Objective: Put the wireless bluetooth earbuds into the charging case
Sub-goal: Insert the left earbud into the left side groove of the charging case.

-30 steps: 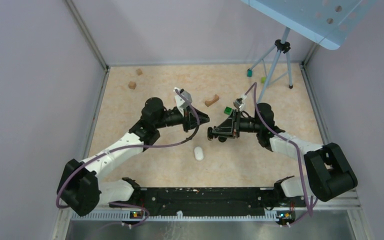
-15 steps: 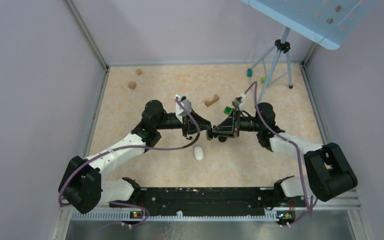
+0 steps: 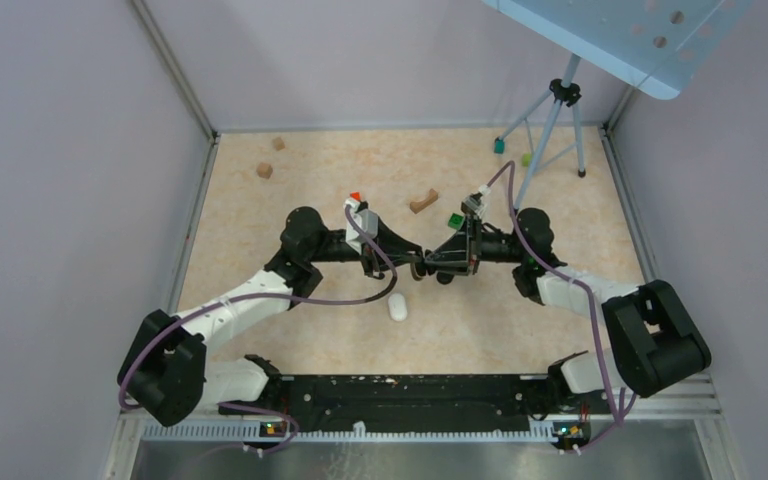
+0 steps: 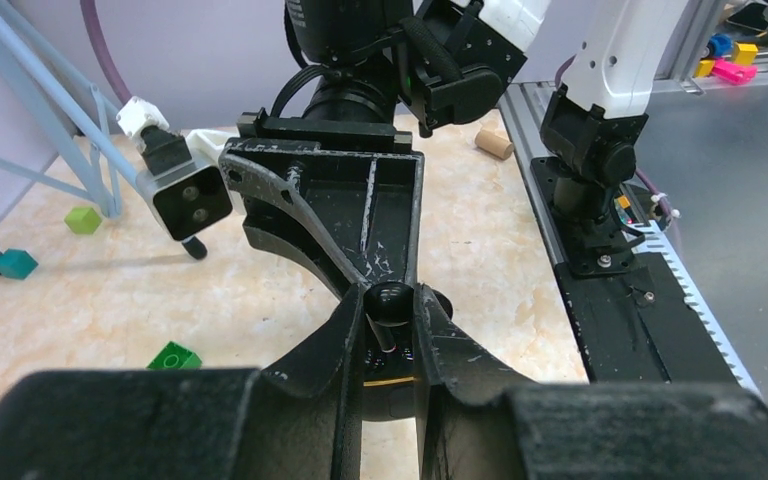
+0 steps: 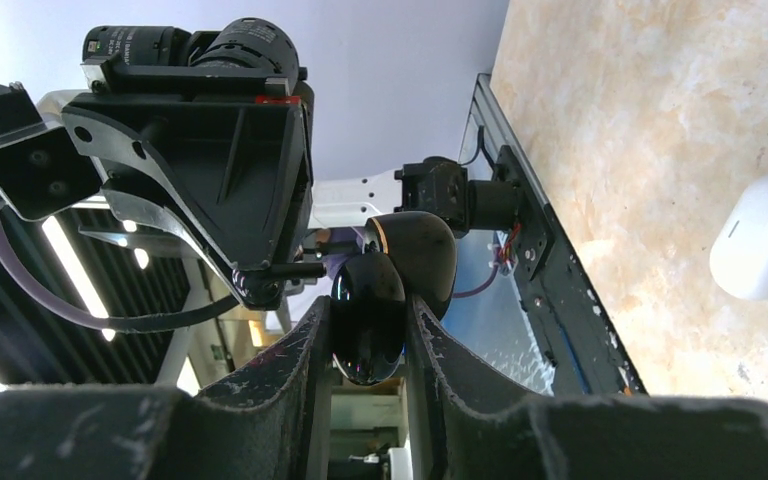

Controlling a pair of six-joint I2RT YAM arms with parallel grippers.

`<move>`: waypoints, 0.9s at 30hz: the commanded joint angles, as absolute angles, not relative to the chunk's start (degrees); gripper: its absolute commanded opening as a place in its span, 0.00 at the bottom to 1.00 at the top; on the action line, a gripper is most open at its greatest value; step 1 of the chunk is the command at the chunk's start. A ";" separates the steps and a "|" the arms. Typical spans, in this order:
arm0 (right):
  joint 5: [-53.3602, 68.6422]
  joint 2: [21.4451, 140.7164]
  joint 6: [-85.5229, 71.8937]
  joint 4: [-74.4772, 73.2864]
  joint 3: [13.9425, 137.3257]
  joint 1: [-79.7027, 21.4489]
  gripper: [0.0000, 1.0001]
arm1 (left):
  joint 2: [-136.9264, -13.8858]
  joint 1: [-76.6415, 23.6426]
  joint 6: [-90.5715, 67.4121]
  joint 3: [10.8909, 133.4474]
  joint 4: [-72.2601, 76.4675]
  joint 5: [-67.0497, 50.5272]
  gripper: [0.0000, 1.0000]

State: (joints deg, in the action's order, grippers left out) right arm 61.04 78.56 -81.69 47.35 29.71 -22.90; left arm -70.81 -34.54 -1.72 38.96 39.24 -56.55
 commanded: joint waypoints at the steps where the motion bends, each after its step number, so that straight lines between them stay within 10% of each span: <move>1: 61.95 77.46 -83.17 51.59 29.88 -24.04 0.00 | -71.86 -34.56 0.26 39.28 43.51 -59.60 0.00; 27: 61.34 76.99 -89.08 60.69 26.72 -24.94 0.00 | -73.94 -34.55 3.09 40.70 41.64 -60.11 0.00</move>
